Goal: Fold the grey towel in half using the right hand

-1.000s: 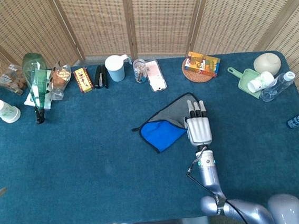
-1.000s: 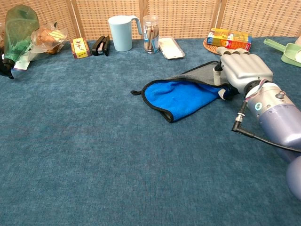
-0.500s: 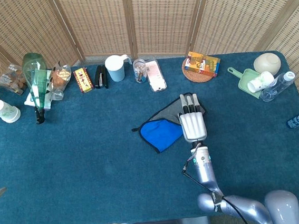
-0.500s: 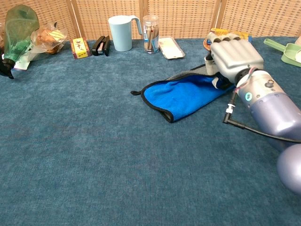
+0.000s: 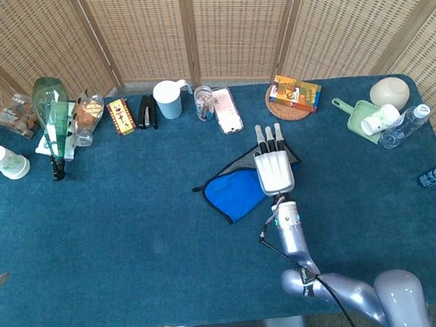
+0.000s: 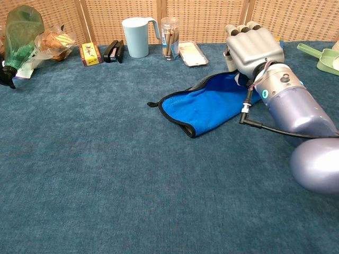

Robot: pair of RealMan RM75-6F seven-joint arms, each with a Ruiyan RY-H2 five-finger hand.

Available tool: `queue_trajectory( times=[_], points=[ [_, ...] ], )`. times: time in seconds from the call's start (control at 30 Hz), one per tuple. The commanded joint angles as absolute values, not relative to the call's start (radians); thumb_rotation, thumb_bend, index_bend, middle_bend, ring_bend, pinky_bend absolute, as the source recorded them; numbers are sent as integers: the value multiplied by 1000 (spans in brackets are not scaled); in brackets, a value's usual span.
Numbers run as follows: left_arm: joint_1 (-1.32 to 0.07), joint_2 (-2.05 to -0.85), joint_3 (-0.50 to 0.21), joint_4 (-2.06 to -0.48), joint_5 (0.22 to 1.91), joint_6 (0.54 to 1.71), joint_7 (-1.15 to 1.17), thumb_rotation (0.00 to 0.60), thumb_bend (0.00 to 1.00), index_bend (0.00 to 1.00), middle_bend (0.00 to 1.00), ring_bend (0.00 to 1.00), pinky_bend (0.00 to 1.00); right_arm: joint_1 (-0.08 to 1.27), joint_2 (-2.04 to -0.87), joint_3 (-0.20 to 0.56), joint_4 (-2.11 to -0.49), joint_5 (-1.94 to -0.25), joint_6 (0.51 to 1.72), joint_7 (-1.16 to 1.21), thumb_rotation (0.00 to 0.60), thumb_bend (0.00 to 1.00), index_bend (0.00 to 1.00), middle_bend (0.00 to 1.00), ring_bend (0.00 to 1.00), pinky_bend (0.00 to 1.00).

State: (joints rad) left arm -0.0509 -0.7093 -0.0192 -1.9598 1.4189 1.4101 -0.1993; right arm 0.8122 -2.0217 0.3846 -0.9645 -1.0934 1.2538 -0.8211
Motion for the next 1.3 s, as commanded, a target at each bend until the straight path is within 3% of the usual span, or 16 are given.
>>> queue_trajectory(
  times=[0.03, 0.4, 0.5, 0.63, 0.73, 0.9, 1.3],
  points=[
    [-53, -709, -21, -1958, 1415, 1406, -200, 600, 80, 0, 0, 0, 0, 834, -2045, 395, -914, -1083, 1235, -820, 600, 395, 718, 0, 0, 104],
    [-65, -711, -29, -1947, 1385, 1382, -206, 600, 81, 0, 0, 0, 0, 899, -2104, 423, -780, -1080, 1209, -797, 600, 386, 655, 0, 0, 129],
    [-67, -711, -31, -1946, 1380, 1377, -207, 600, 80, 0, 0, 0, 0, 916, -2115, 434, -750, -1077, 1207, -793, 600, 358, 507, 0, 0, 134],
    [-67, -711, -31, -1946, 1375, 1374, -204, 600, 81, 0, 0, 0, 0, 932, -2125, 451, -714, -1062, 1203, -807, 600, 272, 173, 0, 0, 135],
    [-68, -711, -31, -1946, 1369, 1372, -202, 600, 81, 0, 0, 0, 0, 941, -2130, 468, -694, -1047, 1202, -812, 600, 177, 17, 0, 0, 137],
    [-70, -713, -33, -1948, 1365, 1369, -197, 600, 80, 0, 0, 0, 0, 948, -2127, 476, -674, -1043, 1208, -806, 600, 54, 0, 0, 0, 143],
    [-72, -717, -34, -1952, 1359, 1364, -188, 600, 80, 0, 0, 0, 0, 975, -2108, 462, -630, -1075, 1232, -820, 600, 9, 0, 0, 0, 174]
  ],
)
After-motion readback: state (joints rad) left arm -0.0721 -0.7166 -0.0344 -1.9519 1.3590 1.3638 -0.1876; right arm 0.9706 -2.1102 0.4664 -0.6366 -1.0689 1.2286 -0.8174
